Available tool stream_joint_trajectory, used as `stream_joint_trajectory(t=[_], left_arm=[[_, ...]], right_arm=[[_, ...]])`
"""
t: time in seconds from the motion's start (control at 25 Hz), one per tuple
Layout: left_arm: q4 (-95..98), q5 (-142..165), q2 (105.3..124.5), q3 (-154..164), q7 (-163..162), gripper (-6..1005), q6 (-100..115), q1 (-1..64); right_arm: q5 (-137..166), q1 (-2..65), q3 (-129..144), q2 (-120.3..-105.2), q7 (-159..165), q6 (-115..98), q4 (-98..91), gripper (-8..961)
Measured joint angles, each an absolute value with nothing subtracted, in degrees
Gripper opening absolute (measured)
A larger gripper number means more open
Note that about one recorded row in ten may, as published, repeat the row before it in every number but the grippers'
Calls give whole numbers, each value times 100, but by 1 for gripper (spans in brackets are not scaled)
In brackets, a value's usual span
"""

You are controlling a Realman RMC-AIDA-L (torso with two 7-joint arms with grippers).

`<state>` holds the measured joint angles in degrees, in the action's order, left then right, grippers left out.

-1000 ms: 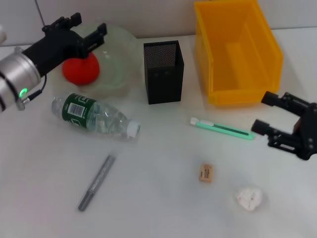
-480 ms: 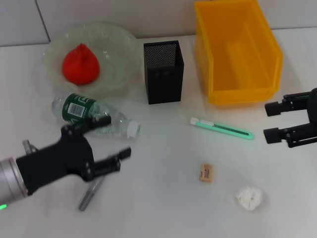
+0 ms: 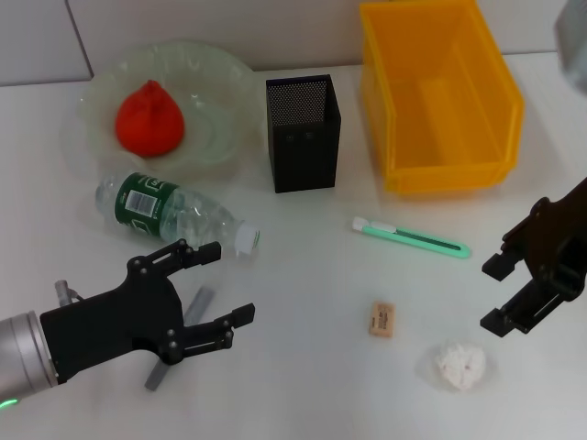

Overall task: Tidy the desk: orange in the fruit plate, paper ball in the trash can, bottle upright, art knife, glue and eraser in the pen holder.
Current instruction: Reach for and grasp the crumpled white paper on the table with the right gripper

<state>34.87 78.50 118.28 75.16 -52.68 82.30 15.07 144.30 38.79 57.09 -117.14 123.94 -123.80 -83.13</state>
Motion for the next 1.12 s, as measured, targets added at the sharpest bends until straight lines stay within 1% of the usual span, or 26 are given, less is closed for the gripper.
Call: stream_joint_trajectory(t=[0.12, 0.2, 0.76, 1.12], left_arm=[[3485, 7850, 11830, 7527, -5285, 844, 8215, 1556], [3473, 7850, 11830, 7514, -5328, 844, 8207, 1604], [3148, 7946, 11833, 7660, -5362, 843, 8198, 1975], [3120, 8011, 11843, 7711, -5361, 843, 8189, 2039]], right_arm=[[14866, 3813, 6318, -11904, 12462, -12188, -8588, 759], [14933, 3729, 6766, -11950, 12656, -12032, -8671, 759], [15026, 3274, 8365, -11989, 13526, -11085, -8632, 760], [15203, 3247, 9082, -11988, 13865, -10611, -8345, 759]])
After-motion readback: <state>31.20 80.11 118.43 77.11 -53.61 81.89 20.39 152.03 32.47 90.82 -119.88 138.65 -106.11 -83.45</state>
